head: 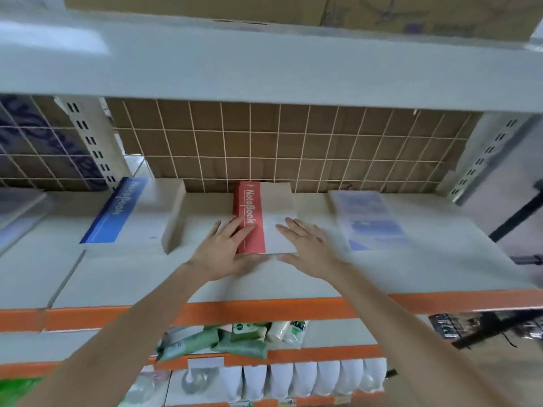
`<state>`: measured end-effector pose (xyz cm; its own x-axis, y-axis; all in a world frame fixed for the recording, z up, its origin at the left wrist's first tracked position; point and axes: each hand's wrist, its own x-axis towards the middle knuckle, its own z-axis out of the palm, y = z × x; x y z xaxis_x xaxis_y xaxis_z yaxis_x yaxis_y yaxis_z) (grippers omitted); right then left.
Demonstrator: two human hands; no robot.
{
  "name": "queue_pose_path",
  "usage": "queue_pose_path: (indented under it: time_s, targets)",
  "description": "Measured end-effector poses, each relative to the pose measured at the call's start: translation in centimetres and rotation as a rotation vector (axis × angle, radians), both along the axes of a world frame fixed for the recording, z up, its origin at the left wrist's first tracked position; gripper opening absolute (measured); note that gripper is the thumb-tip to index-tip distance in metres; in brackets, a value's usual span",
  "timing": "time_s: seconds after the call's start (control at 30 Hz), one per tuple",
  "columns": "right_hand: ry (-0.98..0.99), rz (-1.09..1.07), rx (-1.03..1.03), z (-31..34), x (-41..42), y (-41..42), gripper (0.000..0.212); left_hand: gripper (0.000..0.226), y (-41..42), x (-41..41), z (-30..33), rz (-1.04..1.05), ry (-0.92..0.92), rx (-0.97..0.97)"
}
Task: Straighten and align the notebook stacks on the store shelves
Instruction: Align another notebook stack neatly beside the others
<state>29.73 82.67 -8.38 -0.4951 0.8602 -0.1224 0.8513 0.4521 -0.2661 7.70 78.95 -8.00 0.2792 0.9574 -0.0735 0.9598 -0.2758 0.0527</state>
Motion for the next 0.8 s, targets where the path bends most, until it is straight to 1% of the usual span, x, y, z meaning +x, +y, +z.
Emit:
queue_pose_path:
  time_s: [0.07,0.13,0.2,0.33,0.47,0.57,0.6,0.63,0.67,0.7,0.8]
  targets:
    - [0.076,-0.003,0.001,-0.3,0.6,0.3,0.073,0.107,-0.3,0.1,0.0,0.047,-0.021,0.004]
    - [0.152,-0.053,0.014,-0.6,1.3,0.3,0.075,0.124,-0.6,0.2,-0.1,0.073,-0.028,0.022]
    - [0.202,-0.104,0.030,-0.8,1.8,0.2,0.075,0.129,-0.7,0.2,-0.2,0.102,-0.060,0.052]
    - [0.305,-0.162,0.062,-1.4,2.3,-0.2,0.071,0.122,-0.8,-0.4,-0.7,0.137,-0.142,0.092]
    - [0.436,-0.213,0.129,-2.4,2.1,-0.5,0.061,0.106,-1.0,-0.7,-1.3,0.160,-0.259,0.148]
    - [0.479,-0.222,0.193,-3.0,1.8,-0.5,0.054,0.071,-1.0,-0.4,-2.1,0.206,-0.398,0.269]
    - [0.472,-0.219,0.207,-3.1,1.7,-0.4,0.053,0.062,-1.0,-0.3,-2.3,0.218,-0.426,0.314]
    - [0.469,-0.217,0.214,-3.3,1.6,-0.3,0.052,0.057,-1.1,-0.2,-2.5,0.228,-0.449,0.352]
    - [0.471,-0.217,0.215,-3.4,1.5,-0.2,0.051,0.056,-1.1,-0.2,-2.6,0.237,-0.470,0.372]
    - [0.476,-0.219,0.214,-3.4,1.4,-0.1,0.051,0.060,-1.2,-0.1,-2.6,0.243,-0.491,0.377]
    - [0.510,-0.223,0.210,-3.7,1.2,0.1,0.050,0.088,-1.3,0.0,-2.5,0.235,-0.535,0.361]
